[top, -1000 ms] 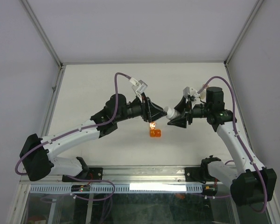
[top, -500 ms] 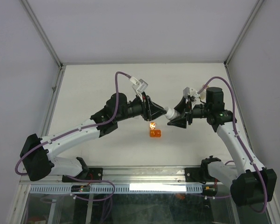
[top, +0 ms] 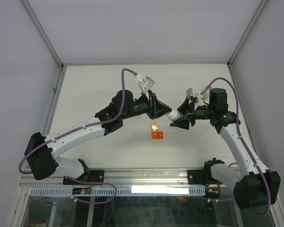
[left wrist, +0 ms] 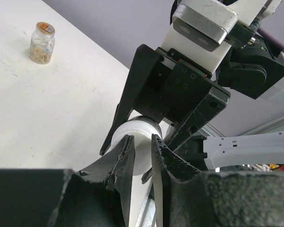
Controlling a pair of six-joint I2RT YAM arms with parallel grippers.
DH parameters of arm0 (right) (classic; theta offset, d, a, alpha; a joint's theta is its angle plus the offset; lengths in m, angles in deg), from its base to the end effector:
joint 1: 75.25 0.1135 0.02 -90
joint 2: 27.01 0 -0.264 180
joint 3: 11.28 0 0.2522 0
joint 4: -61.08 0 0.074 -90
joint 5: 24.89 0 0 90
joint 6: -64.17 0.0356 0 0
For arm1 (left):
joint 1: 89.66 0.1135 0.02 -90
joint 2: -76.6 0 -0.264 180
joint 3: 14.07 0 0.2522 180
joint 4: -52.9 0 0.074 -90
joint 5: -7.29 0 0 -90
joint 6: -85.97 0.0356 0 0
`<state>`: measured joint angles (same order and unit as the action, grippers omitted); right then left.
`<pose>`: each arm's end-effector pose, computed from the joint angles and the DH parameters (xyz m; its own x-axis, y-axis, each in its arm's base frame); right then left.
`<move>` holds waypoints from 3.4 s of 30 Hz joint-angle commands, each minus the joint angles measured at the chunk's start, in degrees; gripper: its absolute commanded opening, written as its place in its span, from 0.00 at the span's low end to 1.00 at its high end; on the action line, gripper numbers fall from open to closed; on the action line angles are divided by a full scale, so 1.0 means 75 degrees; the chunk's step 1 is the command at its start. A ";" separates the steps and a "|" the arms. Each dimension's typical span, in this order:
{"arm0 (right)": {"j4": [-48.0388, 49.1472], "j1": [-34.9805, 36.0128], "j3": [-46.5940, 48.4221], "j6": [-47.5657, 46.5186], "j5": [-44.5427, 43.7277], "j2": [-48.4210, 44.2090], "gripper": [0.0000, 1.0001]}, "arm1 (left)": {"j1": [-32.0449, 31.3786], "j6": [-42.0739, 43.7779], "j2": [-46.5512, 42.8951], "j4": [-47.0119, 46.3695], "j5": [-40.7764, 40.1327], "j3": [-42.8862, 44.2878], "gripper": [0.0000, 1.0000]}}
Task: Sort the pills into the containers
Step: Screw the lid of the pill bottle onto the pill bottle.
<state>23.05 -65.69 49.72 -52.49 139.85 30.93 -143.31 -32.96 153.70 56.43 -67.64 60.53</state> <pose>0.1915 0.0671 0.3029 -0.1357 -0.1426 -0.9804 -0.9894 0.0719 0.1265 0.1827 -0.2639 0.3485 -0.5048 -0.1021 -0.8572 0.7847 0.3596 -0.5050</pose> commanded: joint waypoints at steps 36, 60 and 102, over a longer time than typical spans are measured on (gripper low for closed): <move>0.0295 0.0038 0.0275 -0.0020 0.0210 -0.0072 0.00 | 0.0130 -0.0256 0.0001 -0.0872 0.0245 -0.0262 0.65; 0.0282 0.0043 0.0274 -0.0020 0.0218 -0.0119 0.00 | 0.0252 -0.0009 0.0358 -0.1343 0.1872 -0.0202 0.26; 0.0254 0.0004 0.0268 -0.0063 0.0220 -0.0160 0.00 | 0.2176 -0.0365 -0.1009 -0.5600 0.3497 -0.2866 0.99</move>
<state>22.28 -65.82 49.50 -52.88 140.96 30.29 -128.82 -28.94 150.75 19.03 -38.79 41.16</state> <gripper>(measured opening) 0.545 0.990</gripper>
